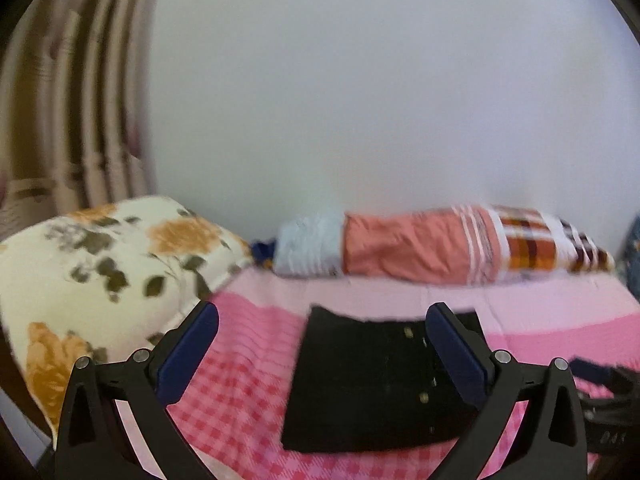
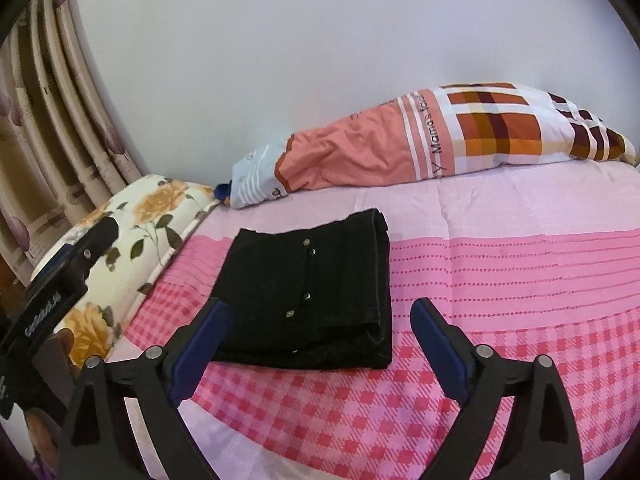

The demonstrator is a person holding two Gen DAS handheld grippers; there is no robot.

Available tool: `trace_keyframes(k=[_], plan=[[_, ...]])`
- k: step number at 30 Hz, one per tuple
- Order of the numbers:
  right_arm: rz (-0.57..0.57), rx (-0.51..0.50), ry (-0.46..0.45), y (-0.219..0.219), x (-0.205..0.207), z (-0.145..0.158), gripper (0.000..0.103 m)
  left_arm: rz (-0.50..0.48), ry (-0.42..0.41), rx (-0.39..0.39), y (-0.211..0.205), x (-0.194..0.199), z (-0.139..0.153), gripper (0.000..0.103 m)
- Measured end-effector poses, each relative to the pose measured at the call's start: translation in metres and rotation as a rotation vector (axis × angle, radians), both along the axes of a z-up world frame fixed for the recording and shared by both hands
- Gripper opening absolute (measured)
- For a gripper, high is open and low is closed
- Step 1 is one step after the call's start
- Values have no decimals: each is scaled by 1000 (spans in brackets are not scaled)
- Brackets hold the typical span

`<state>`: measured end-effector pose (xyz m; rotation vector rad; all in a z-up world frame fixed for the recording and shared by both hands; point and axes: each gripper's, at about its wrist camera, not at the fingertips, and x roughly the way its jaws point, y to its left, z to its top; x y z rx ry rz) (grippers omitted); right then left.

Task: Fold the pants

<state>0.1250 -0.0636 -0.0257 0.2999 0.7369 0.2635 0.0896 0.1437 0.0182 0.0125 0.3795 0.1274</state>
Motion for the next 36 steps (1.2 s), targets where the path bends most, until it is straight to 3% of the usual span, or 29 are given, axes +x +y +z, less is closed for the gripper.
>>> trace_keyframes(k=[2, 9, 15, 18, 30, 36], plan=[[0, 9, -13, -2, -4, 7, 92, 20, -16, 14, -2, -6, 8, 103], [-4, -1, -58, -3, -16, 24, 94, -71, 16, 28, -11, -13, 23, 103], [-21, -3, -82, -5, -25, 33, 95, -128, 10, -4, -16, -23, 38, 103], [-26, -3, -95, -5, -28, 38, 98, -120, -15, -40, -11, -27, 44, 103], [-9, -2, -102, -2, -30, 42, 99, -114, 40, -78, -3, -25, 48, 103], [-8, -1, -101, -2, -30, 43, 99, -69, -33, -45, -5, -35, 53, 103]])
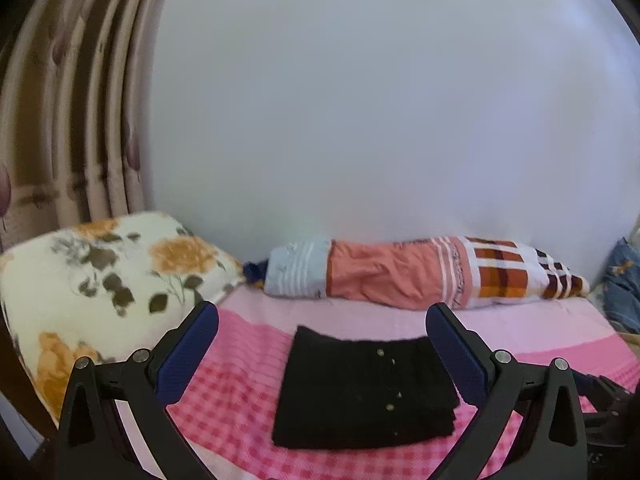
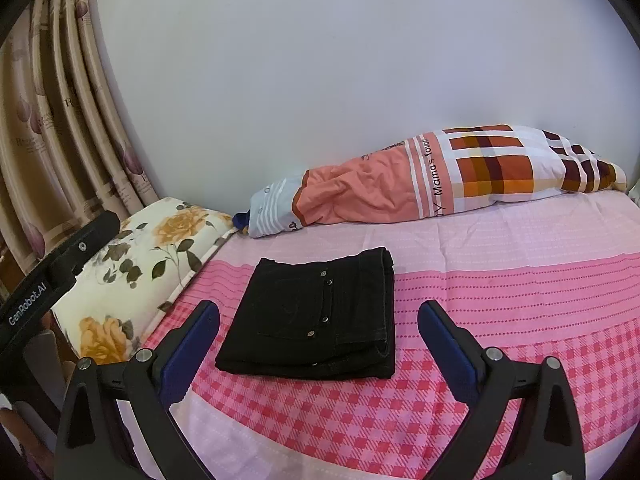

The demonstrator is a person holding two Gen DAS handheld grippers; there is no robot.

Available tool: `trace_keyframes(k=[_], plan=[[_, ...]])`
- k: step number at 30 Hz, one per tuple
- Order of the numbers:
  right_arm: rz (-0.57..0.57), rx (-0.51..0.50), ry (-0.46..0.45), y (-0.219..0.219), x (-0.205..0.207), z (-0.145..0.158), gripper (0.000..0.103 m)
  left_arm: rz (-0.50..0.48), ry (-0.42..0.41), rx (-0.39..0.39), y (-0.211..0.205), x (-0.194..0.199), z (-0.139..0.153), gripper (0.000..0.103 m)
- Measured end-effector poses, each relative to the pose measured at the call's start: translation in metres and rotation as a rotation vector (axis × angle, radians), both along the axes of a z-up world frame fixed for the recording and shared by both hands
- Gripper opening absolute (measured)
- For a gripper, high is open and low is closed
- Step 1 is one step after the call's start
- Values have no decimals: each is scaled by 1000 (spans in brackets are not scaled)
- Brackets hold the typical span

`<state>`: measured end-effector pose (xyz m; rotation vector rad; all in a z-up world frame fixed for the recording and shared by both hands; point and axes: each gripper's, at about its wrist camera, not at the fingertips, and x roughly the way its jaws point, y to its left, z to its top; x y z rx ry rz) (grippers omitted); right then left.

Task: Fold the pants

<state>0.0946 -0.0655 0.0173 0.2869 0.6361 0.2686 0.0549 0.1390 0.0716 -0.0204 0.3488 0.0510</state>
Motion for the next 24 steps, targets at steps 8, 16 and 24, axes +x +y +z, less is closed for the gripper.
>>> trace_keyframes(k=[8, 16, 24], plan=[[-3, 4, 3, 1, 0, 1, 99, 17, -91, 44, -7, -11, 3, 103], [4, 5, 24, 1, -2, -5, 99, 5, 35, 7, -3, 6, -11, 103], [14, 2, 52, 2, 2, -11, 99, 36, 87, -48, 11, 13, -30, 103]])
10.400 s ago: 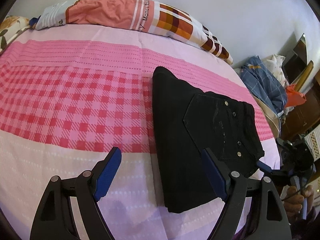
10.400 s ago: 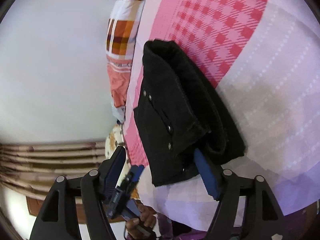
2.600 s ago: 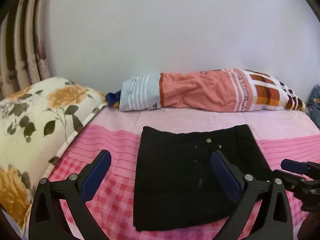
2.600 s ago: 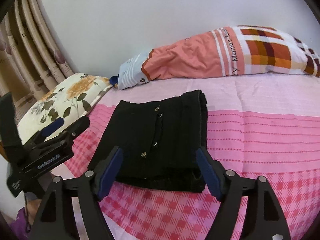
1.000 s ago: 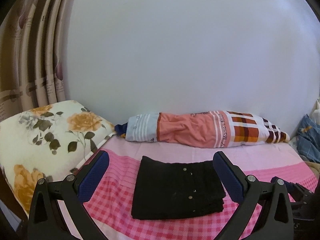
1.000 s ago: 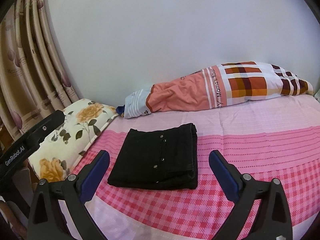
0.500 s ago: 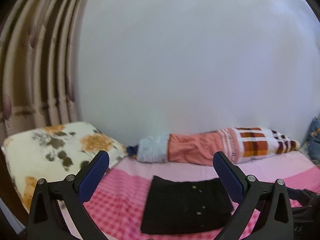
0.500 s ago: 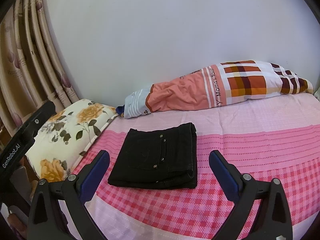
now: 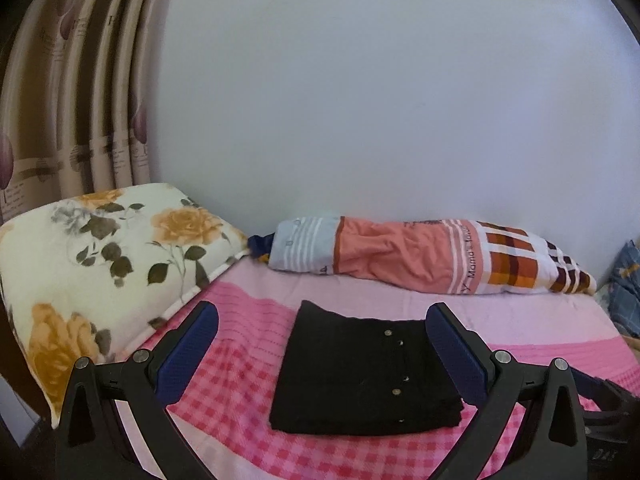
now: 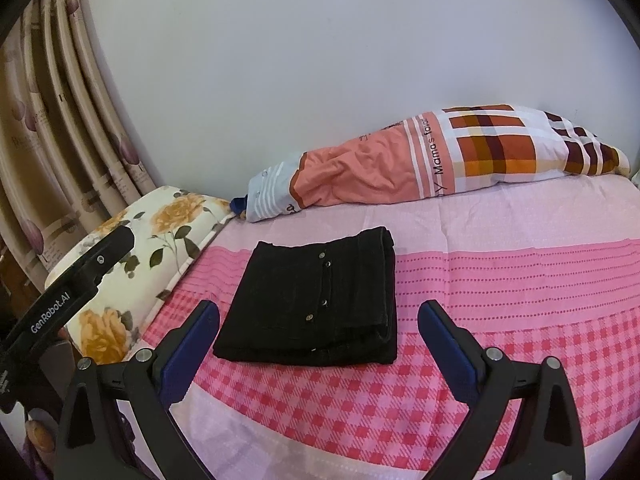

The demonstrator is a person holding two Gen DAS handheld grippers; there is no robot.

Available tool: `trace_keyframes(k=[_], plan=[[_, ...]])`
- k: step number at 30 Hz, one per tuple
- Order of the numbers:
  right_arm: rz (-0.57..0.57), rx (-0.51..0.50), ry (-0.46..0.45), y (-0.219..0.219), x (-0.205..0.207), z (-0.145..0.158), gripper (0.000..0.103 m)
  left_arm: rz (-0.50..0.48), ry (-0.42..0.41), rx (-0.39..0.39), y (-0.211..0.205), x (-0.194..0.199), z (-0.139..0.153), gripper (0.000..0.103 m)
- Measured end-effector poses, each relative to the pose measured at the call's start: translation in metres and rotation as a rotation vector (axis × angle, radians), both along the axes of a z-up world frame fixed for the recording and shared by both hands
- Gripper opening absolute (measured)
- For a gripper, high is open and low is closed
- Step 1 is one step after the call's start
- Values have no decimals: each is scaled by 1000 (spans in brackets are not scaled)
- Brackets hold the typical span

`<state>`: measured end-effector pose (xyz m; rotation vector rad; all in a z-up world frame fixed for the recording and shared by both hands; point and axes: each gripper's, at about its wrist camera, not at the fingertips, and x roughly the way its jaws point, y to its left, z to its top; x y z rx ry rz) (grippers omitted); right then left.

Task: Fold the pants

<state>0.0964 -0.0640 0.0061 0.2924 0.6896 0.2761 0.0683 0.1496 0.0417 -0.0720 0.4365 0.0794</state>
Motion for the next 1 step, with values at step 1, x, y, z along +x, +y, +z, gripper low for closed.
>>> trace_keyframes(k=[1], plan=[[-1, -5, 2, 1, -1, -1, 99, -4, 4, 4, -1, 0, -1, 103]])
